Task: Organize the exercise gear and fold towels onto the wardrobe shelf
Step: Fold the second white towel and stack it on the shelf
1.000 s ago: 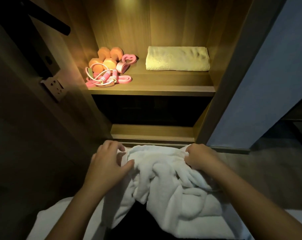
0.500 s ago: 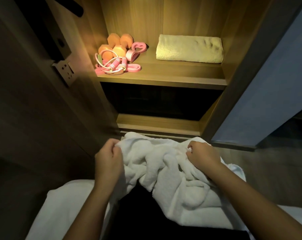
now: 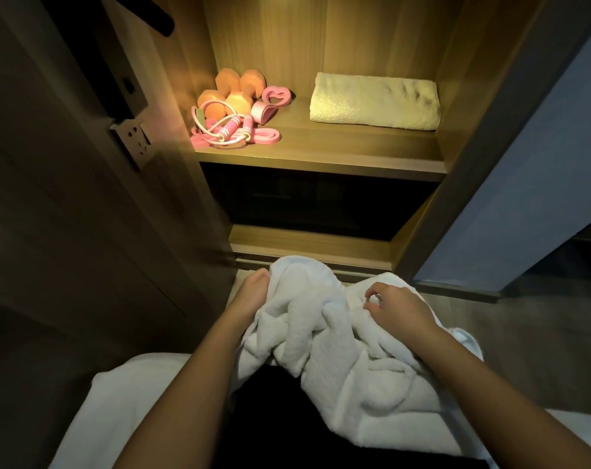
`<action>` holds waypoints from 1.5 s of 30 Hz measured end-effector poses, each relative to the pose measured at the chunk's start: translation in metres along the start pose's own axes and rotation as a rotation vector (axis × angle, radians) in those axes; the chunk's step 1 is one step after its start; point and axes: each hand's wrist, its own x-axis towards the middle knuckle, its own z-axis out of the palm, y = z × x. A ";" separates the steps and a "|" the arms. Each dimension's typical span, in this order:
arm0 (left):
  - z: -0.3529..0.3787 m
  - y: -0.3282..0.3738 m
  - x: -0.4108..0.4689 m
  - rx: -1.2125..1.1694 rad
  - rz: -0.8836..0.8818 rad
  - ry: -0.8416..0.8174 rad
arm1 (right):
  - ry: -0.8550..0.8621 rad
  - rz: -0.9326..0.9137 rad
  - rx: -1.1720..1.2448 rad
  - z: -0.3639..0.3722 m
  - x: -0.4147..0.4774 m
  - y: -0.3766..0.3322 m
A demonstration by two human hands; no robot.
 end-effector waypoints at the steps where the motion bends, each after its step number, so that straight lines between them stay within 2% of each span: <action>1: 0.002 -0.001 0.002 -0.035 -0.027 -0.023 | -0.011 0.004 0.010 0.001 0.000 0.002; 2: 0.003 0.000 0.003 -0.039 -0.032 -0.022 | -0.022 0.005 0.032 0.001 -0.001 0.004; 4: -0.002 0.010 -0.002 0.092 0.065 0.073 | -0.017 -0.043 0.171 0.000 -0.004 0.005; 7: -0.013 0.043 -0.023 0.282 0.383 0.205 | 0.117 -0.205 0.533 -0.018 -0.011 -0.004; 10: -0.013 0.096 -0.055 0.528 0.681 0.114 | 0.135 -0.366 0.665 -0.047 -0.021 -0.028; 13: -0.001 0.128 -0.079 0.534 0.810 -0.006 | 0.061 -0.513 0.649 -0.063 -0.032 -0.050; 16: 0.008 0.131 -0.085 0.591 0.790 -0.067 | 0.082 -0.559 0.687 -0.064 -0.042 -0.055; 22: -0.021 0.117 -0.081 0.398 0.595 -0.249 | 0.076 -0.393 0.687 -0.060 -0.039 -0.033; 29: -0.057 0.099 -0.075 0.485 0.448 -0.364 | 0.074 -0.284 0.542 -0.056 -0.022 -0.025; 33: -0.089 0.078 -0.076 0.327 0.317 -0.284 | 0.082 -0.224 0.544 -0.051 -0.016 -0.017; 35: -0.083 0.062 -0.080 0.148 0.335 -0.111 | 0.077 -0.201 0.557 -0.048 -0.016 -0.015; 37: -0.058 0.052 -0.088 -0.133 0.376 0.126 | 0.078 -0.191 0.533 -0.045 -0.014 -0.016; 39: -0.031 0.049 -0.095 -0.266 0.450 0.349 | 0.087 -0.186 0.486 -0.044 -0.013 -0.019; 41: -0.006 0.047 -0.100 -0.221 0.569 0.453 | 0.089 -0.181 0.468 -0.044 -0.013 -0.020; 43: 0.015 0.047 -0.104 -0.097 0.675 0.414 | 0.084 -0.178 0.462 -0.043 -0.015 -0.021; 45: 0.030 0.042 -0.105 0.142 0.830 0.381 | 0.087 -0.168 0.446 -0.042 -0.016 -0.019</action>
